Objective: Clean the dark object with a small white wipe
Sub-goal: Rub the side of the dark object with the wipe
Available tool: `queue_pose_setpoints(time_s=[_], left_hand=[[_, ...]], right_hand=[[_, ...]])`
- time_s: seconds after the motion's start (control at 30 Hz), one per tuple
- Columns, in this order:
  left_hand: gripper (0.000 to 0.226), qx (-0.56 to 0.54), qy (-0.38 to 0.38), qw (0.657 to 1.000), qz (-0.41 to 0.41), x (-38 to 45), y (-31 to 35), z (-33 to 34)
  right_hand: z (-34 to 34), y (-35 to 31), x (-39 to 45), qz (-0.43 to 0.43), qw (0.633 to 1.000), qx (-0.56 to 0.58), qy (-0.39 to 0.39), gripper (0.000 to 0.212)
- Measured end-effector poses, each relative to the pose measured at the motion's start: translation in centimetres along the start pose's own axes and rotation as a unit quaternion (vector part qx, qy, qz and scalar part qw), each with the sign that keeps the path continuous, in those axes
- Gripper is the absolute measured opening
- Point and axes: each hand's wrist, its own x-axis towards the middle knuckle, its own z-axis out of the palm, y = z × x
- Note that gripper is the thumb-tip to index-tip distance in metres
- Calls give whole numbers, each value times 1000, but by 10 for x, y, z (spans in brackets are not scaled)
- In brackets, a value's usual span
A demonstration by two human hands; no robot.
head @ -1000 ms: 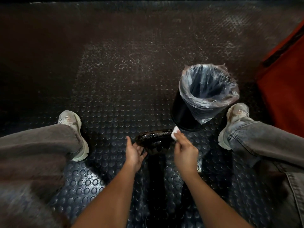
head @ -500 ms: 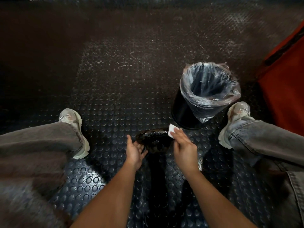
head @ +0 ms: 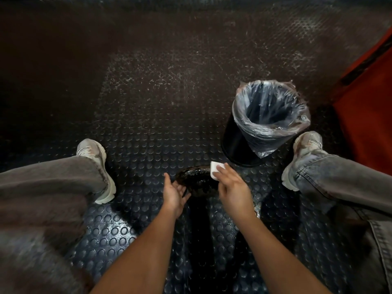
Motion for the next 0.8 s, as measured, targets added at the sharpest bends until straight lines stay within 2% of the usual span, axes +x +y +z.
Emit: queue_pose_setpoints(time_s=[0.13,0.23,0.33,0.43,0.5,0.53,0.67,0.8], left_hand=[[72,6,6,1000,-1,-1,-1,0],[73,4,8,1000,-7,-1,0,0],[83,0,5,1000,-3,0,0,0],[80,2,1,1000,2,-1,0,1],[76,-2,-1,1000,1,-3,1,4],[76,-6,1,1000,1,-5,2,5],[75,-3,5,1000,0,-6,2,3],[75,-1,6,1000,-4,-6,2,3]], right_hand=[[-8,7,1,187,975,74,92,34],[-15,4,23,240,966,74,63,31],[-14,-10,38,184,980,66,24,31],[0,-24,27,21,1000,-4,-23,33],[8,-18,10,-37,999,-30,-14,34],[7,-13,3,-17,1000,-21,-3,35],[-2,3,-9,168,981,60,79,35],[-11,2,17,238,965,84,71,32]])
